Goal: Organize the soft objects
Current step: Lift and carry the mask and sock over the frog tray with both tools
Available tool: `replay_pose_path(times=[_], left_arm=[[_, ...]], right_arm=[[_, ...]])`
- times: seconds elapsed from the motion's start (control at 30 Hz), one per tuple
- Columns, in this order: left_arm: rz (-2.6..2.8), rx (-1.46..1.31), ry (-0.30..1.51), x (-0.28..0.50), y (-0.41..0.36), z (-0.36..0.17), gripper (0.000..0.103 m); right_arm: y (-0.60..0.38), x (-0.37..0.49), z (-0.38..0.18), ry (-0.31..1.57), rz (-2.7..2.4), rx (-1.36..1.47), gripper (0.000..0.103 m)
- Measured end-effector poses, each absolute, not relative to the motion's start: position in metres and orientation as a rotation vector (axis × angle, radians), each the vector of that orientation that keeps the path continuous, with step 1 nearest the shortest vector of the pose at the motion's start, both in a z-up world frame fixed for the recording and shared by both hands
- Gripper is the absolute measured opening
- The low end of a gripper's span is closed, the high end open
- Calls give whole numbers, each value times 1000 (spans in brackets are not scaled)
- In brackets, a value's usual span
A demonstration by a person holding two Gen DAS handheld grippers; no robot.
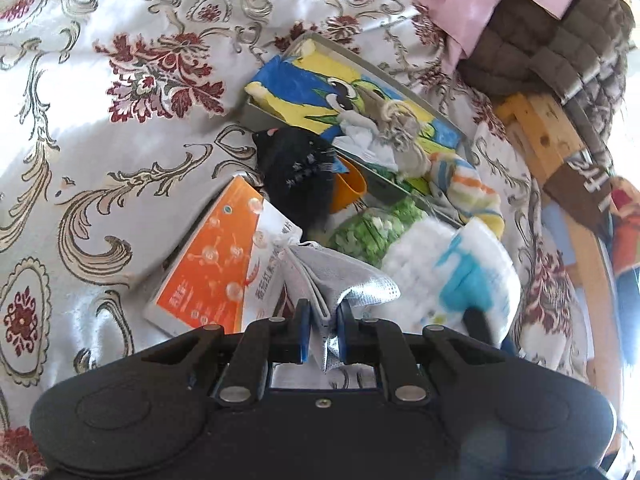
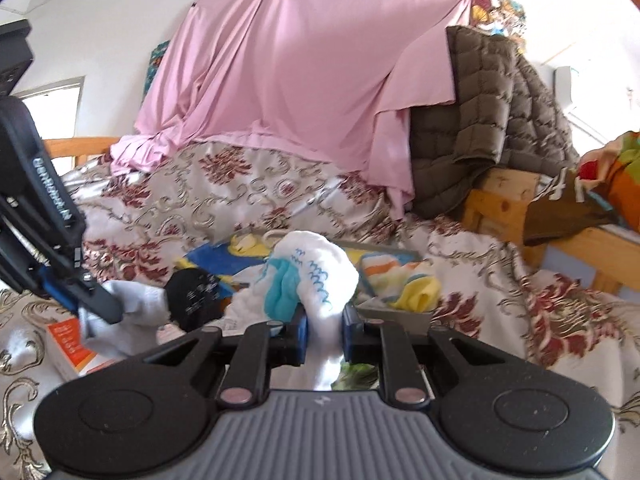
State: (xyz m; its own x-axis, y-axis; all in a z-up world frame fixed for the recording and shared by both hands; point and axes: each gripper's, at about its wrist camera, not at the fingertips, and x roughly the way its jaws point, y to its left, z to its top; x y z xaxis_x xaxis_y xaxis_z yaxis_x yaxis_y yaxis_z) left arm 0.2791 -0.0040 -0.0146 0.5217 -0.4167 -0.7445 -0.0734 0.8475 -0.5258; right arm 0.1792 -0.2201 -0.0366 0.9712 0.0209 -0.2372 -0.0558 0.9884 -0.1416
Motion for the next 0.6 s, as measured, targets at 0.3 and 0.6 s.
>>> replay_pose_path(times=[0.3,0.6], left_arm=[[-300,-444,917,264,-18,14,14],[-313,-351,762,266,-36,31,14]], right_arm=[[-230,176,-30,208,14,-125,18],[-229,175,-21,124,51,-117,18]])
